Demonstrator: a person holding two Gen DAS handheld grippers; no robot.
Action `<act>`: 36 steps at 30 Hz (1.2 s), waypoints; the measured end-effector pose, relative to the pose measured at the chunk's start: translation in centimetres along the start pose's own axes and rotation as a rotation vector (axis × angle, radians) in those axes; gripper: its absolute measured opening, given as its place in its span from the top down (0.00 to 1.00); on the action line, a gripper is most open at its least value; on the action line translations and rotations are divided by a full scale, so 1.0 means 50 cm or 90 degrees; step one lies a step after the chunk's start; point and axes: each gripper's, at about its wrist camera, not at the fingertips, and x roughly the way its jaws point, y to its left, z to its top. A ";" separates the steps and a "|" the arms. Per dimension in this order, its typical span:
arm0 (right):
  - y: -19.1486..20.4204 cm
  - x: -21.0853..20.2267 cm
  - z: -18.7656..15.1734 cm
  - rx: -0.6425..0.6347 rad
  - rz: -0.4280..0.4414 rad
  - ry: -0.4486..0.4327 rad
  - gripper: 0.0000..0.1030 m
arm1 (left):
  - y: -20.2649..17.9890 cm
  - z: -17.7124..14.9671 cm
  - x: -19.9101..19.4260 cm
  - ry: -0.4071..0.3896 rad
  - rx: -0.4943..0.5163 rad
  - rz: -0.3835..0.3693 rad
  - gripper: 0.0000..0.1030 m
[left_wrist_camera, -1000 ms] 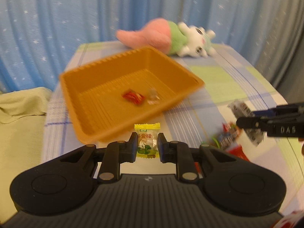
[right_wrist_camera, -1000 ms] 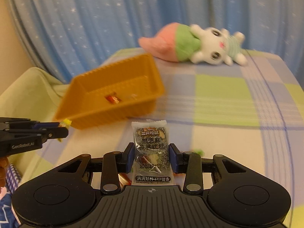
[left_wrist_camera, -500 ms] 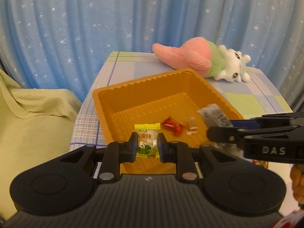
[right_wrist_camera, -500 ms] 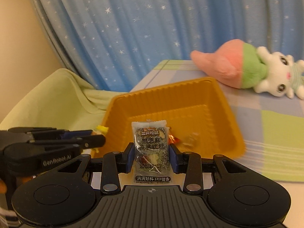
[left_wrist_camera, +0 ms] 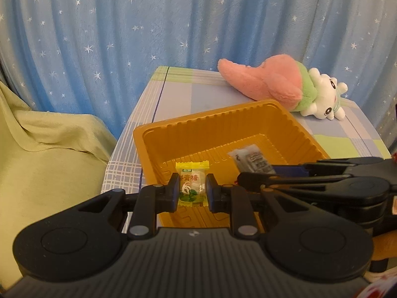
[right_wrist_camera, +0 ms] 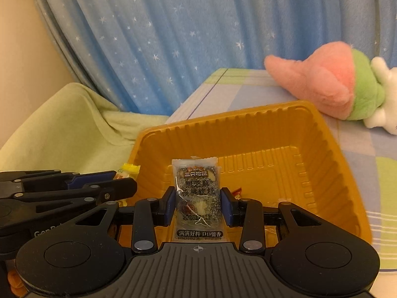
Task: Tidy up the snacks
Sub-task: 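Carry both snacks over the orange tray and open both tools, then move both tools back toward the remaining snacks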
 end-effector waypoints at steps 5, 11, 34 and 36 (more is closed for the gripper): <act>-0.003 0.038 0.001 0.017 0.000 0.017 0.63 | 0.011 0.003 0.022 0.009 -0.002 0.000 0.81; -0.007 0.059 0.003 0.028 0.002 0.020 0.62 | 0.023 0.004 0.040 0.018 -0.004 -0.002 0.81; -0.071 -0.023 -0.008 0.112 -0.045 -0.013 0.50 | 0.010 0.002 0.045 0.014 0.001 -0.019 0.80; -0.074 -0.037 -0.015 0.116 -0.051 -0.017 0.49 | 0.007 0.001 0.044 0.016 0.002 -0.018 0.76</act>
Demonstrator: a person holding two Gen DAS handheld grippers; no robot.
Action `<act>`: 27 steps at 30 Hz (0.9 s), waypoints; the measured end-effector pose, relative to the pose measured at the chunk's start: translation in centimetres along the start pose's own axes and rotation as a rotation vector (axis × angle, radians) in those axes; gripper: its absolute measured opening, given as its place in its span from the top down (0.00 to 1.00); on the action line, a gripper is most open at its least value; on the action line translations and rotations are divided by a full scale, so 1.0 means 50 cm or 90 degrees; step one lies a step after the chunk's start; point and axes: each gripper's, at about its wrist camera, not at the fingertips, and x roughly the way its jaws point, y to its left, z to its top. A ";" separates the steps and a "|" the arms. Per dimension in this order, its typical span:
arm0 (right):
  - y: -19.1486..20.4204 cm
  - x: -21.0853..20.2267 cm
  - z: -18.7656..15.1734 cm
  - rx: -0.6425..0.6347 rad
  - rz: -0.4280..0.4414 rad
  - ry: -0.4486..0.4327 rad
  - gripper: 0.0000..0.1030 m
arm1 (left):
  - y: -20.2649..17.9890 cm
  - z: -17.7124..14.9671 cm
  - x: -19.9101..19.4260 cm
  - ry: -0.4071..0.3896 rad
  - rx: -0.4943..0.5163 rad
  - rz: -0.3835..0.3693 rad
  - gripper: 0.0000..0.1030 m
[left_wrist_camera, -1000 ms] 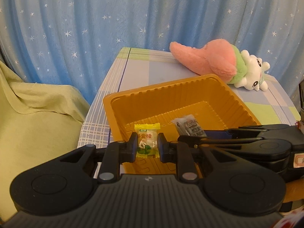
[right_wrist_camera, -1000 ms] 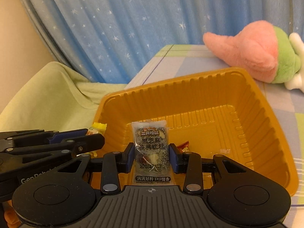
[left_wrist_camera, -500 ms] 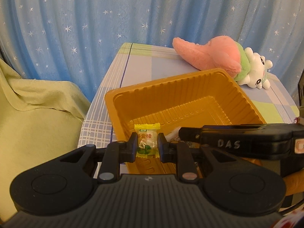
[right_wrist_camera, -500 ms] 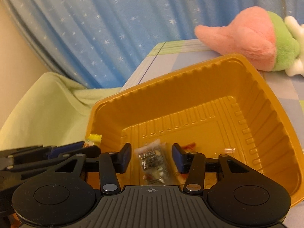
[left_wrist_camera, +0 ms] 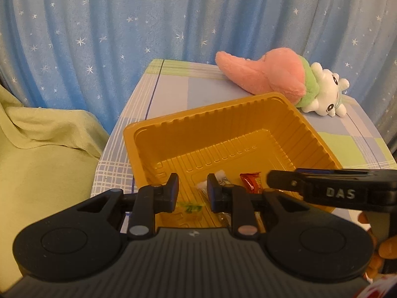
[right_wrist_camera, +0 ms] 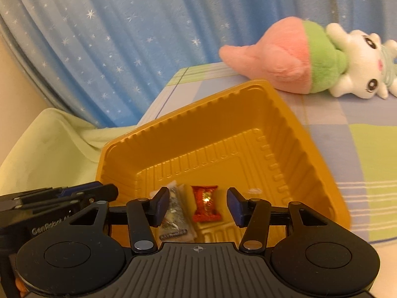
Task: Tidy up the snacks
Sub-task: 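Move both tools back toward the remaining snacks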
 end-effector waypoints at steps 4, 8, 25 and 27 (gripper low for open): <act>-0.010 -0.036 -0.017 0.002 -0.012 -0.013 0.44 | -0.003 -0.010 -0.011 0.004 -0.002 -0.002 0.74; -0.017 -0.077 -0.036 0.012 -0.020 -0.032 0.38 | -0.004 -0.025 -0.037 0.003 -0.010 -0.009 0.70; -0.052 -0.259 -0.160 0.019 -0.072 -0.050 0.34 | -0.084 -0.142 -0.178 0.005 0.038 -0.074 0.67; -0.056 -0.282 -0.178 0.024 -0.082 -0.053 0.34 | -0.096 -0.152 -0.190 0.007 0.042 -0.083 0.67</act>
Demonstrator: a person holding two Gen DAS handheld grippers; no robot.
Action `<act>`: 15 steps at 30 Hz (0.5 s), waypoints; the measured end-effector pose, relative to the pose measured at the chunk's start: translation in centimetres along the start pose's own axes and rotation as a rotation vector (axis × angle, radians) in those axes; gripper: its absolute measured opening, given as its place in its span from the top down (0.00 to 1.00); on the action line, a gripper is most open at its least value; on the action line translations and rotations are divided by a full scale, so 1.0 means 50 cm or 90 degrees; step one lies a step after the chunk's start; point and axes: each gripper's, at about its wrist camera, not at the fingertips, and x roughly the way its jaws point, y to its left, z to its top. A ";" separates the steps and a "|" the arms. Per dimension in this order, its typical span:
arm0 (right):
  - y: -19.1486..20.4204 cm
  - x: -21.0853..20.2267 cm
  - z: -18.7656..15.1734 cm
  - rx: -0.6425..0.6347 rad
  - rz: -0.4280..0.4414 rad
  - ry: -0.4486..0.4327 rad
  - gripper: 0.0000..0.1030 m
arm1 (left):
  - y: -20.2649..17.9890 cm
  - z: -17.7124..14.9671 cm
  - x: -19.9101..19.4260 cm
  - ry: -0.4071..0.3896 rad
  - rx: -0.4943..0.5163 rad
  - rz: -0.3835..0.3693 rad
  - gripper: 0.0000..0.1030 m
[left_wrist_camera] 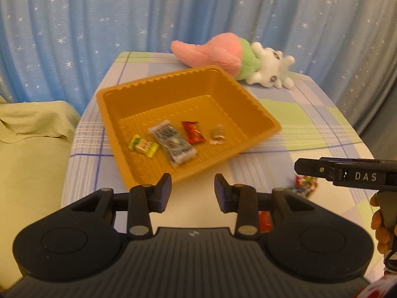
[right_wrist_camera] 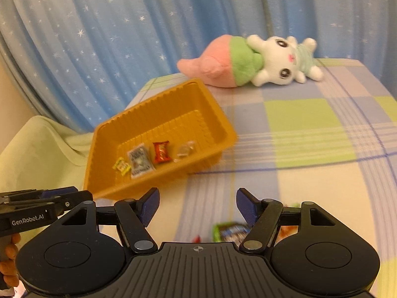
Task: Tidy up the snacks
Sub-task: 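Move both tools back toward the remaining snacks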
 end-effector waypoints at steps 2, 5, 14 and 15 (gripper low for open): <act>-0.012 -0.021 -0.015 0.010 -0.005 0.000 0.33 | -0.016 -0.010 -0.008 0.002 0.010 -0.009 0.67; -0.028 -0.051 -0.043 0.013 -0.033 -0.004 0.33 | -0.043 -0.026 -0.016 0.011 0.028 -0.023 0.67; -0.092 -0.113 -0.132 0.069 -0.071 0.026 0.33 | -0.109 -0.085 -0.021 0.045 0.062 -0.054 0.67; -0.097 -0.119 -0.138 0.072 -0.076 0.029 0.33 | -0.115 -0.090 -0.021 0.047 0.065 -0.057 0.67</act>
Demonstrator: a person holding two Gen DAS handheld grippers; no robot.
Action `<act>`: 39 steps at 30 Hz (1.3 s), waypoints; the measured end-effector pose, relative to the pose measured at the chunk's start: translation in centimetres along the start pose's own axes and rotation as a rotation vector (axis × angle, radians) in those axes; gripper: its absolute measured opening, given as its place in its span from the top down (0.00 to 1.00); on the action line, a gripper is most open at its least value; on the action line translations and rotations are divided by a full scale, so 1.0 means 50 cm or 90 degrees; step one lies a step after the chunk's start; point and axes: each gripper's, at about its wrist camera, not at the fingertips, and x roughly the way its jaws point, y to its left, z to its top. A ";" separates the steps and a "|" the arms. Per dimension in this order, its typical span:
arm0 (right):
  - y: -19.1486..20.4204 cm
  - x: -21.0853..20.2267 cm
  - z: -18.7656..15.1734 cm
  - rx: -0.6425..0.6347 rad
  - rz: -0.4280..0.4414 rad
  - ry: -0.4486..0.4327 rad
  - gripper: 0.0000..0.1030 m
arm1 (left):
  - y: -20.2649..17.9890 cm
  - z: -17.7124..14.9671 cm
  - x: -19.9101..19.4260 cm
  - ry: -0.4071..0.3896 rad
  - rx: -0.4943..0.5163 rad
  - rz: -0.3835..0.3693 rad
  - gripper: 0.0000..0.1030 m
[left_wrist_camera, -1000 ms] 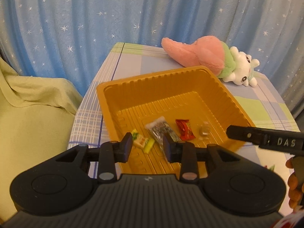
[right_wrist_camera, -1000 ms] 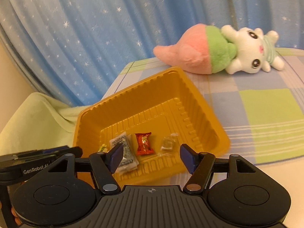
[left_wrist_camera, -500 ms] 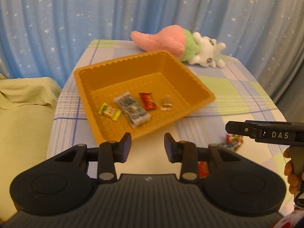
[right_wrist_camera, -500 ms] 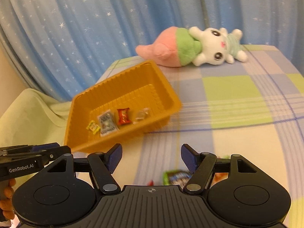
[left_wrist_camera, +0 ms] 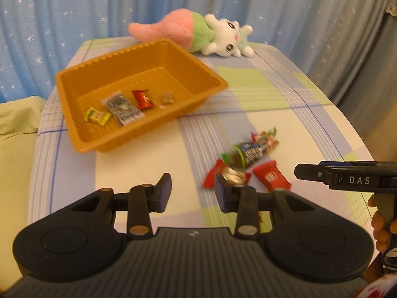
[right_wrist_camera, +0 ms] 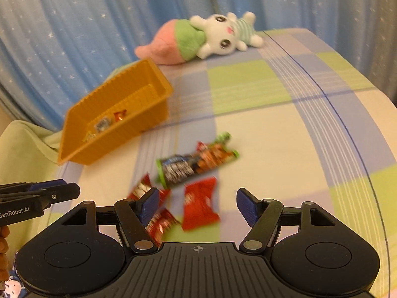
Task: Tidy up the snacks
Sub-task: 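Move both tools back toward the remaining snacks, then grasp a red square candy with right tool while left tool grasps a dark red candy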
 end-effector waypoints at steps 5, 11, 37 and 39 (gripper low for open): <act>-0.016 -0.021 -0.019 0.004 -0.018 -0.006 0.33 | -0.022 -0.012 -0.001 0.004 0.011 -0.014 0.67; -0.008 -0.028 -0.021 -0.014 -0.001 -0.026 0.33 | -0.043 -0.011 -0.003 0.001 0.024 -0.018 0.67; 0.045 0.109 -0.039 -0.171 -0.013 0.035 0.52 | -0.018 -0.039 0.035 0.032 -0.006 0.029 0.66; 0.048 0.119 -0.037 -0.179 -0.016 0.035 0.53 | -0.015 -0.041 0.036 0.035 -0.006 0.034 0.66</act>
